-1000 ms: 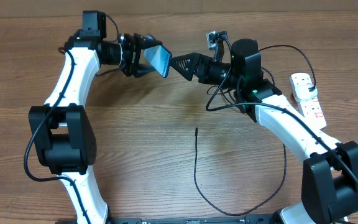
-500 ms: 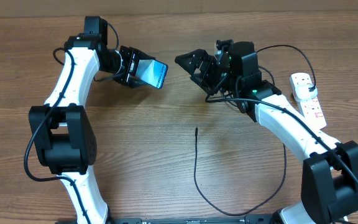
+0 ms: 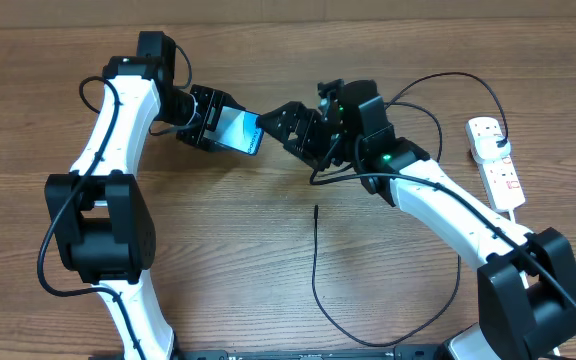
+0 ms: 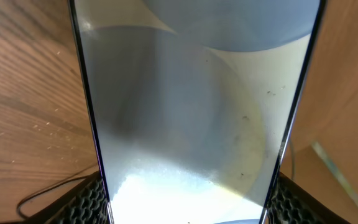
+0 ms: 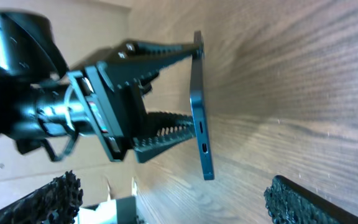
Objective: Plug charger to phone and switch on socket
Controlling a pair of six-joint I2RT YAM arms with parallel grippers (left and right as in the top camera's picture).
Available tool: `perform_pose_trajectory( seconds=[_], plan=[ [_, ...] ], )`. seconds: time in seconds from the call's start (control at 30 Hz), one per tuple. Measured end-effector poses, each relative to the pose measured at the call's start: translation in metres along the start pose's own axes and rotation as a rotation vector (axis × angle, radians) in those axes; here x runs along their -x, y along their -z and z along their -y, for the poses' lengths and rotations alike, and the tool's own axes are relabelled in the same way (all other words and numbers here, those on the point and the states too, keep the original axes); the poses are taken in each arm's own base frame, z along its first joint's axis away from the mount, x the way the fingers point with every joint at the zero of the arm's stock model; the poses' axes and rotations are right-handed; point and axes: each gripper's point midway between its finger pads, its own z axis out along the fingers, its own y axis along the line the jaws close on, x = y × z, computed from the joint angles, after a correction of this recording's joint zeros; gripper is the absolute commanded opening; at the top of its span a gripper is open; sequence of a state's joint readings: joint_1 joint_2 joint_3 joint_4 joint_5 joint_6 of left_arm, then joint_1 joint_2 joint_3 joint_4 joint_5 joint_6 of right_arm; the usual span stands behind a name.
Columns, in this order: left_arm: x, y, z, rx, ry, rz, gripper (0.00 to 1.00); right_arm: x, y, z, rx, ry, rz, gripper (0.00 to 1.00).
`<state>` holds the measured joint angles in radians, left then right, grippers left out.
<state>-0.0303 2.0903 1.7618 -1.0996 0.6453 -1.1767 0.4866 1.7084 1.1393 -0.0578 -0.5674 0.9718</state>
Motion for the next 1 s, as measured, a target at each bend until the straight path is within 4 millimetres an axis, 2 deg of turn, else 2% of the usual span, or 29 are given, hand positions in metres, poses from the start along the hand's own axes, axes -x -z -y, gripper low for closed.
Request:
perform_pose_trajectory(
  seconds=[0.13,0.3,0.43,0.67,1.0],
  plan=[
    [-0.007,-0.003,-0.005,0.03,0.006,-0.009,0.04,-0.006,-0.003,0.006,-0.036,-0.003,-0.005,0.96],
    [-0.014,-0.006,-0.012,0.064,0.015,-0.021,0.04,-0.013,-0.008,0.004,-0.043,0.032,-0.009,0.96],
    [-0.022,-0.009,-0.02,0.104,0.028,-0.032,0.04,-0.025,-0.013,0.008,-0.082,0.045,-0.023,0.95],
    [-0.032,-0.014,-0.024,0.135,0.02,-0.046,0.04,-0.03,-0.017,0.009,-0.106,0.064,-0.01,0.84],
    [-0.049,-0.023,-0.024,0.153,-0.016,-0.071,0.04,-0.03,-0.017,0.012,-0.119,0.061,-0.005,0.75]
  ],
)
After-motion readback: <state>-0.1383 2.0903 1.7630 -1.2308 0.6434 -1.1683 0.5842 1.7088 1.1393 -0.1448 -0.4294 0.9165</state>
